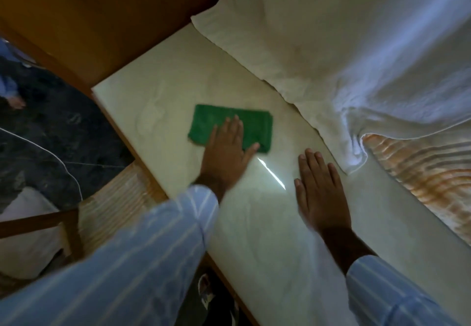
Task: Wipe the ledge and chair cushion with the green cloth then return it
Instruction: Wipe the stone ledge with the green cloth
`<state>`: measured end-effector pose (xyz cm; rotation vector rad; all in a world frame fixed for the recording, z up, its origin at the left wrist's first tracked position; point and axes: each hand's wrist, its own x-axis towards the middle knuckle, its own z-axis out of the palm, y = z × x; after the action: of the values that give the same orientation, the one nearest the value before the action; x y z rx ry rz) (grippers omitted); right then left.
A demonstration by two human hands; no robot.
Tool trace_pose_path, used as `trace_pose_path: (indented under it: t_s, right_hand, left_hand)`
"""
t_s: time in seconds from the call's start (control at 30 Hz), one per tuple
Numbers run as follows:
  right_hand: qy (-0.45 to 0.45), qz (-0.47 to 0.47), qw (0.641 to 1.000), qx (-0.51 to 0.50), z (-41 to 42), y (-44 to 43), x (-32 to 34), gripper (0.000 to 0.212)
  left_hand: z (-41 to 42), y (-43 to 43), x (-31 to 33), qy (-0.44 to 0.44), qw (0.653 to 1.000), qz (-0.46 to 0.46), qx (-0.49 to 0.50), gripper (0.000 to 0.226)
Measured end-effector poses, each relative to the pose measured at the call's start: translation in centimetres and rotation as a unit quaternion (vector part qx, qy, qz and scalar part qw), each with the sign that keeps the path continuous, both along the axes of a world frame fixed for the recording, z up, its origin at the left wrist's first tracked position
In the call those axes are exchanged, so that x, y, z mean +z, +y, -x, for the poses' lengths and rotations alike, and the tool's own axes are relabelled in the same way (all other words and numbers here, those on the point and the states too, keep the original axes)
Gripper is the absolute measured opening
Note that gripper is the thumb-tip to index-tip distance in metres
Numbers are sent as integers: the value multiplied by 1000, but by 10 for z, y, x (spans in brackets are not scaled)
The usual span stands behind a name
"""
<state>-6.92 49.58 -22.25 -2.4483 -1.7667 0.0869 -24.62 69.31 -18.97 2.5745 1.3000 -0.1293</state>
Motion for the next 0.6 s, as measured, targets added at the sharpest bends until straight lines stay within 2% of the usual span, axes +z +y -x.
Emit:
trace_pose_path:
  t_s: [0.13,0.2,0.27,0.47,0.6]
  right_hand:
    - [1,16,1000,-3,2,1,6,62]
    - [2,18,1000,-5,2,2,8,62]
    - [2,19,1000,-6,3,2,8,62]
    - [-2,16,1000,-7,2,2,6,61]
    - [-6,17,1000,-5,3,2,6,61]
  left_hand:
    - [51,-73,0,-8,995,9,-102,74]
    - [66,-66,-1,-3,987,-6,-160,70]
    - [66,-46,-2,-5,984,-33,-175,65]
    - [23,41,1,-7,997,-38,-59,63]
    - [4,37,3,-6,1000,-20,-8,70]
